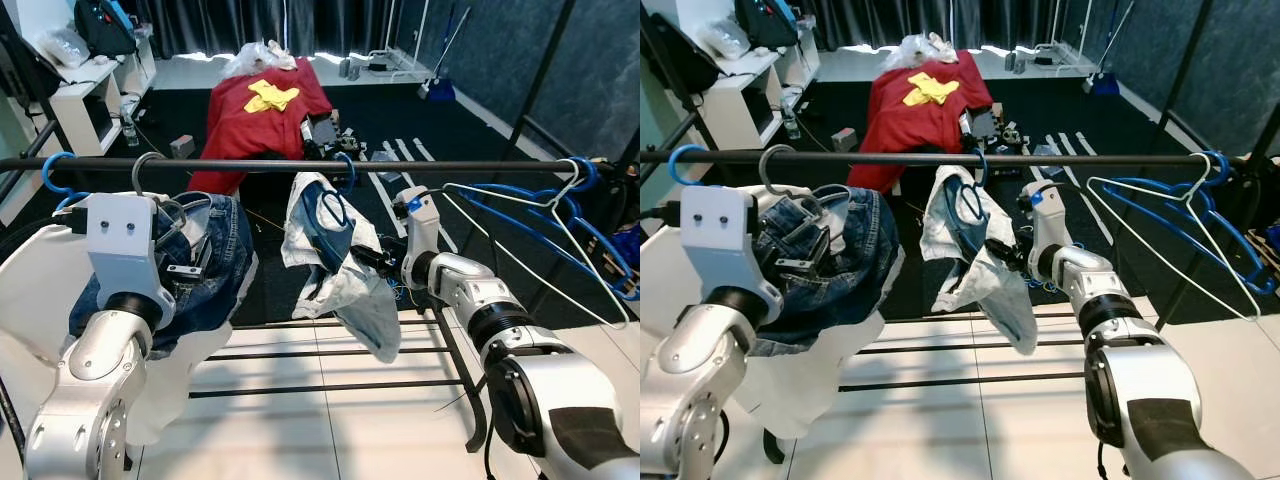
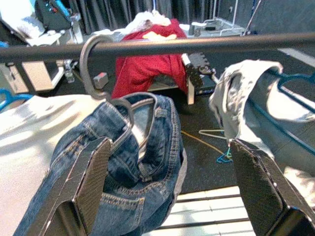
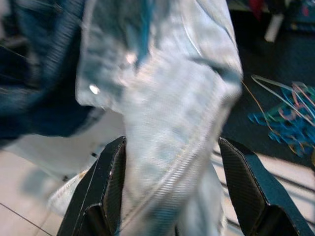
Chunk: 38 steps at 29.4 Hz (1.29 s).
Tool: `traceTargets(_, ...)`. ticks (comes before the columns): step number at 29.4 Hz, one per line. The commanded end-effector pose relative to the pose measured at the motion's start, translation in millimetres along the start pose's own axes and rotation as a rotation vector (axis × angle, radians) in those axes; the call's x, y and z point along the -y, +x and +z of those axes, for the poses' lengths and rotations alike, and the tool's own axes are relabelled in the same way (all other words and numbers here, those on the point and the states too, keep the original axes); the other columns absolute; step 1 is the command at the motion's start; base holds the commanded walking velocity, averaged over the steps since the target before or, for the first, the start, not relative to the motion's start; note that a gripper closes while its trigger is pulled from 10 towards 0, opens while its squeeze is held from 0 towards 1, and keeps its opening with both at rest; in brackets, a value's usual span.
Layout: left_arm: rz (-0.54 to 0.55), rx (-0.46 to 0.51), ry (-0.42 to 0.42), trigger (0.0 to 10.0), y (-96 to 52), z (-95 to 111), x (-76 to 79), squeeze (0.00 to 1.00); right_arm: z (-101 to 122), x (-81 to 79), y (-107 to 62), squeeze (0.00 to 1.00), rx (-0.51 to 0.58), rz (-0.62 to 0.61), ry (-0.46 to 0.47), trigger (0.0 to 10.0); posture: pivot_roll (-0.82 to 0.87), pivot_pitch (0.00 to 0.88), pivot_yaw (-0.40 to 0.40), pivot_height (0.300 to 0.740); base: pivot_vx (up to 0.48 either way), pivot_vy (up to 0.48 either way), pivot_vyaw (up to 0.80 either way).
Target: Hang hanger
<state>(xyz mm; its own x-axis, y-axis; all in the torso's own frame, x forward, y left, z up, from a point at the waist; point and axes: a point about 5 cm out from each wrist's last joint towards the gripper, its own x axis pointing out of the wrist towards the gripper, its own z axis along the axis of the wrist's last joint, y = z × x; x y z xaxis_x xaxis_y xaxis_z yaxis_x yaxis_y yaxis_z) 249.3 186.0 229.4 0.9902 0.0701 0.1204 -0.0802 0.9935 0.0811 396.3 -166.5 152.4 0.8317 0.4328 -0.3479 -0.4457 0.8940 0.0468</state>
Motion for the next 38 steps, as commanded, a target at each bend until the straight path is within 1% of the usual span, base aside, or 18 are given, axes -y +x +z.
traceTargets(1,0.003,-0.013,-0.001,10.0,-2.6,-1,0.2,0.0,-14,1.8,-0.6,0.0,-0.072,-0.032,0.002,10.0,0.05,0.082,-0.03,0.74,0.0,0.0,0.0)
traceTargets(3,0.003,-0.014,0.0,10.0,-3.1,-1,0.1,0.0,-17,3.6,-1.3,0.0,-0.089,-0.054,0.005,10.0,0.05,0.082,-0.03,0.74,0.0,0.0,0.0)
traceTargets(4,0.001,-0.017,0.001,10.0,-3.8,-1,-0.1,0.0,-24,6.5,-2.8,0.0,-0.115,-0.092,0.024,10.0,0.05,0.079,-0.027,0.74,0.0,0.0,0.0)
traceTargets(6,0.001,-0.018,0.002,10.0,-3.9,-1,-0.1,0.0,-25,6.9,-3.0,0.0,-0.12,-0.098,0.029,10.0,0.05,0.079,-0.027,0.74,0.0,0.0,0.0)
traceTargets(8,-0.001,-0.02,0.002,10.0,-3.7,0,0.3,0.0,-27,9.8,-4.2,0.0,-0.124,-0.131,0.03,10.0,0.05,0.074,-0.027,0.74,0.0,0.0,0.0)
traceTargets(9,-0.003,-0.02,0.002,10.0,-3.7,1,1.0,0.0,-26,11.1,-4.7,0.0,-0.112,-0.142,0.032,0.0,0.05,0.063,-0.022,0.74,0.0,0.0,0.0)
traceTargets(13,-0.01,-0.021,0.0,10.0,-4.5,1,3.2,0.0,-21,12.1,-4.9,0.0,-0.085,-0.143,0.014,0.0,0.05,0.061,-0.022,0.74,0.0,0.0,0.0)
traceTargets(16,-0.008,-0.019,-0.006,10.0,-3.8,0,4.5,0.0,-17,15.5,-7.3,0.0,-0.058,-0.129,-0.012,0.0,0.04,0.043,-0.03,0.74,0.0,0.0,0.0)
traceTargets(21,-0.007,-0.017,-0.009,10.0,-2.0,0,5.3,0.0,-15,19.3,-9.9,0.0,-0.033,-0.131,-0.008,0.0,0.03,0.035,-0.031,0.74,0.0,0.0,0.0)
traceTargets(22,-0.002,-0.012,-0.007,10.0,-0.6,1,3.9,0.0,-8,20.3,-11.6,0.0,0.014,-0.094,0.003,0.0,0.02,0.015,-0.035,0.74,0.0,0.0,0.0)
traceTargets(23,0.003,-0.009,-0.005,10.0,0.3,1,2.7,0.0,-3,21.0,-13.0,0.0,0.049,-0.066,0.008,0.0,0.02,0.015,-0.035,0.74,0.0,0.0,0.0)
traceTargets(25,0.026,0.008,0.004,10.0,3.7,3,-4.1,0.0,10,26.9,-20.1,0.0,0.123,-0.01,-0.006,0.0,0.01,0.0,-0.04,0.74,0.0,0.0,0.0)
traceTargets(26,0.038,0.015,0.007,10.0,4.9,4,-7.4,0.0,14,29.7,-23.2,0.0,0.139,0.004,-0.022,0.0,0.01,0.0,-0.04,0.74,0.0,0.0,0.0)
traceTargets(30,0.055,0.02,0.012,10.0,7.2,4,-12.2,0.0,21,33.5,-27.8,0.0,0.163,0.025,-0.044,0.0,-0.01,0.0,-0.045,0.74,0.0,0.0,0.0)
traceTargets(33,0.08,0.033,0.016,10.0,11.5,4,-19.3,0.0,28,40.1,-37.3,0.0,0.195,0.07,-0.086,0.0,-0.03,0.0,-0.049,0.74,0.0,0.0,0.0)
traceTargets(36,0.084,0.038,0.017,10.0,12.5,4,-20.8,0.0,29,41.3,-39.6,0.0,0.199,0.086,-0.095,0.0,-0.03,0.0,-0.049,0.74,0.0,0.0,0.0)
traceTargets(37,0.089,0.046,0.02,10.0,14.6,5,-22.8,0.0,27,41.4,-41.9,0.0,0.187,0.122,-0.123,0.0,-0.05,0.0,-0.051,0.74,0.0,0.0,0.0)
traceTargets(38,0.089,0.046,0.02,10.0,14.6,5,-22.8,0.0,27,41.4,-41.9,0.0,0.187,0.122,-0.123,0.0,-0.05,0.0,-0.051,0.74,0.0,0.0,0.0)
